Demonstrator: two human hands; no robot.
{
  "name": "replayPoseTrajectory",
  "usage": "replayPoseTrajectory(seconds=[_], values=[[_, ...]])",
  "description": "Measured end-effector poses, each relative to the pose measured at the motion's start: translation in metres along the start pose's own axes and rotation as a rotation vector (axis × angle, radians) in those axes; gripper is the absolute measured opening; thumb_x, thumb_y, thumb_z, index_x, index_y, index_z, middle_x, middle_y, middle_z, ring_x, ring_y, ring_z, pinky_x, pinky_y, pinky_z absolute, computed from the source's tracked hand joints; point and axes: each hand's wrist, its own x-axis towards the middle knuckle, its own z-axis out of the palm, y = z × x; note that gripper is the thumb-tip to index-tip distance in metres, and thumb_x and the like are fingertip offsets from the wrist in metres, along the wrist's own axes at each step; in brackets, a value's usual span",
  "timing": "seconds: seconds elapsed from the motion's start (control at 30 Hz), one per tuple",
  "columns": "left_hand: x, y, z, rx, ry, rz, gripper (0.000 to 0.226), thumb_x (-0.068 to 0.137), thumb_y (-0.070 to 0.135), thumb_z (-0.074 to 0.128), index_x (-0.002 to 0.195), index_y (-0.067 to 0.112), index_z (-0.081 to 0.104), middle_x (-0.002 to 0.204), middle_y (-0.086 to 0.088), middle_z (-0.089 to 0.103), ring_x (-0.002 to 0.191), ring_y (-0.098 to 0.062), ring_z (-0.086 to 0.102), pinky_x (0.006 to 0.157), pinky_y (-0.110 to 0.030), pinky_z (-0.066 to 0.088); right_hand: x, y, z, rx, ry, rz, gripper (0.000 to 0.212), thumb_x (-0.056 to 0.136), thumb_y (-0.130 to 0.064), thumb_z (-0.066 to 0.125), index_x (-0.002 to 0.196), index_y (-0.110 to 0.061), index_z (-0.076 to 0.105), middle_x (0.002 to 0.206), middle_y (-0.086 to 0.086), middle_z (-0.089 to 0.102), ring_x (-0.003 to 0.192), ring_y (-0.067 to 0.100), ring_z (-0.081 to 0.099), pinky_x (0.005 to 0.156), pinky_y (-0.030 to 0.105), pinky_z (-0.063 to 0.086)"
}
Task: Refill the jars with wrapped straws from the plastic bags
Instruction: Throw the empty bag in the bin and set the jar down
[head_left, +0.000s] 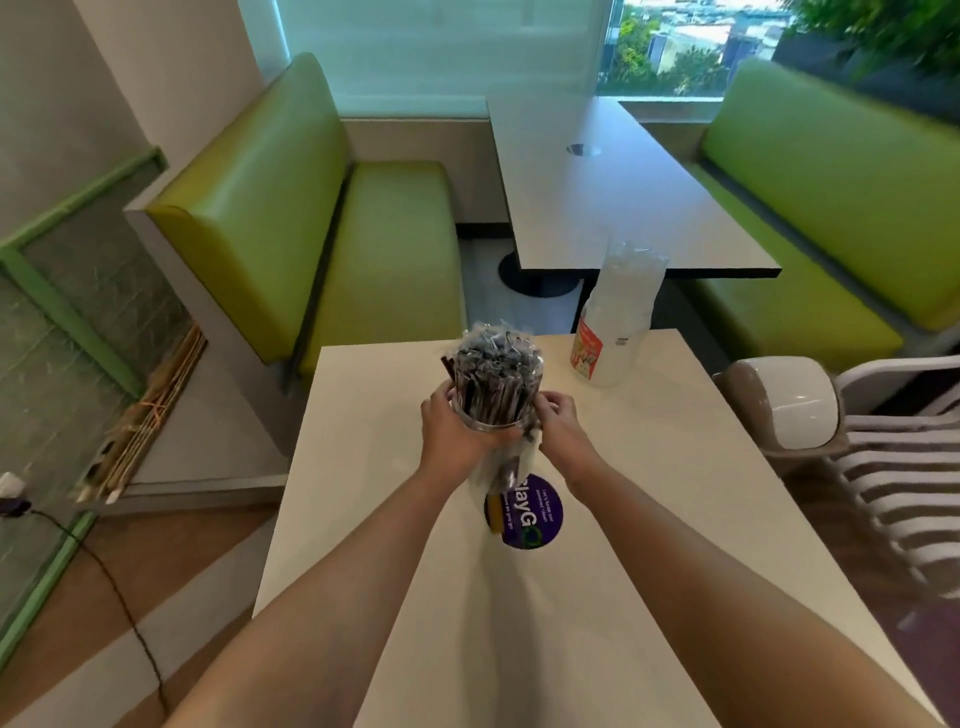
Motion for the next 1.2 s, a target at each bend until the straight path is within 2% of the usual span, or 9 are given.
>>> replayPoseTrajectory(seconds=[0.13,0.37,0.47,0.57,0.7,0.8,0.87,1.03,1.2], values=[[0.046,-0.001,0.019,-0.011,0.056,-0.022,0.128,0.026,0.055,0.094,0.138,0.02,0.04,0.129,0.002,0.042,0.122,-0.018,0.048,0.105,-0.041,0.045,0.048,-0.009,-0.005,-0.052,-0.04,-0.014,0.04,0.105,-0.038,0.032,0.141,-0.02,0.036,0.137,0.005,0.048,0.104,0.007,0.05,0.084,0.025,0.04],[0.103,-0.008,0.049,0.022,0.083,-0.002,0.105,0.05,0.036,0.096,0.137,0.021,0.039,0.118,0.005,0.036,0.127,-0.022,0.042,0.107,-0.038,0.041,0.112,-0.017,-0.013,-0.104,-0.146,-0.049,0.047,0.106,-0.034,0.031,0.152,-0.026,0.026,0.152,0.0,0.036,0.137,0.015,0.035,0.102,0.027,0.029],[0.126,-0.007,0.059,0.017,0.073,0.03,0.099,0.056,0.036,0.093,0.139,0.022,0.04,0.119,0.005,0.035,0.129,-0.021,0.041,0.108,-0.035,0.039,0.138,-0.021,-0.02,-0.115,-0.168,-0.061,0.045,0.106,-0.031,0.031,0.151,-0.028,0.026,0.148,-0.005,0.039,0.133,0.009,0.035,0.102,0.025,0.033],[0.144,-0.006,0.062,0.033,0.063,0.047,0.094,0.063,0.039,0.09,0.141,0.021,0.039,0.128,0.001,0.038,0.132,-0.02,0.038,0.111,-0.036,0.034,0.155,-0.027,-0.024,-0.108,-0.168,-0.063,0.044,0.106,-0.029,0.032,0.151,-0.027,0.028,0.133,-0.005,0.045,0.119,0.006,0.04,0.092,0.02,0.038],[0.172,-0.009,0.07,0.004,0.068,0.057,0.101,0.05,0.068,0.084,0.135,0.03,0.044,0.129,0.005,0.057,0.123,-0.016,0.054,0.104,-0.045,0.045,0.184,-0.03,-0.021,-0.166,-0.134,-0.061,0.052,0.104,-0.04,0.034,0.153,-0.024,0.024,0.154,-0.001,0.035,0.141,0.017,0.032,0.109,0.03,0.028],[0.197,-0.026,0.082,-0.019,0.075,0.046,0.104,0.046,0.075,0.081,0.134,0.033,0.044,0.126,0.006,0.061,0.121,-0.016,0.057,0.102,-0.046,0.047,0.199,-0.033,-0.019,-0.167,-0.119,-0.055,0.052,0.104,-0.042,0.033,0.153,-0.026,0.024,0.156,-0.002,0.031,0.144,0.019,0.027,0.112,0.032,0.023],[0.199,-0.015,0.081,0.007,0.086,0.055,0.103,0.048,0.074,0.081,0.135,0.03,0.045,0.127,0.005,0.06,0.121,-0.017,0.056,0.103,-0.046,0.046,0.208,-0.036,-0.019,-0.152,-0.116,-0.048,0.053,0.104,-0.041,0.032,0.154,-0.024,0.023,0.157,-0.001,0.029,0.145,0.019,0.026,0.114,0.033,0.021],[0.2,0.007,0.084,0.07,0.13,0.042,0.095,0.063,0.046,0.087,0.142,0.019,0.041,0.134,-0.004,0.053,0.127,-0.024,0.048,0.107,-0.046,0.04,0.227,-0.039,-0.019,-0.108,-0.076,-0.045,0.051,0.105,-0.034,0.035,0.152,-0.017,0.027,0.156,0.0,0.031,0.144,0.017,0.028,0.112,0.027,0.021],[0.205,0.007,0.093,0.103,0.162,-0.014,0.101,0.068,0.047,0.084,0.149,0.018,0.03,0.144,-0.006,0.043,0.136,-0.027,0.037,0.111,-0.048,0.035,0.235,-0.044,-0.019,-0.087,-0.054,-0.05,0.048,0.106,-0.029,0.034,0.152,-0.014,0.029,0.155,0.001,0.032,0.144,0.017,0.028,0.108,0.022,0.022]])
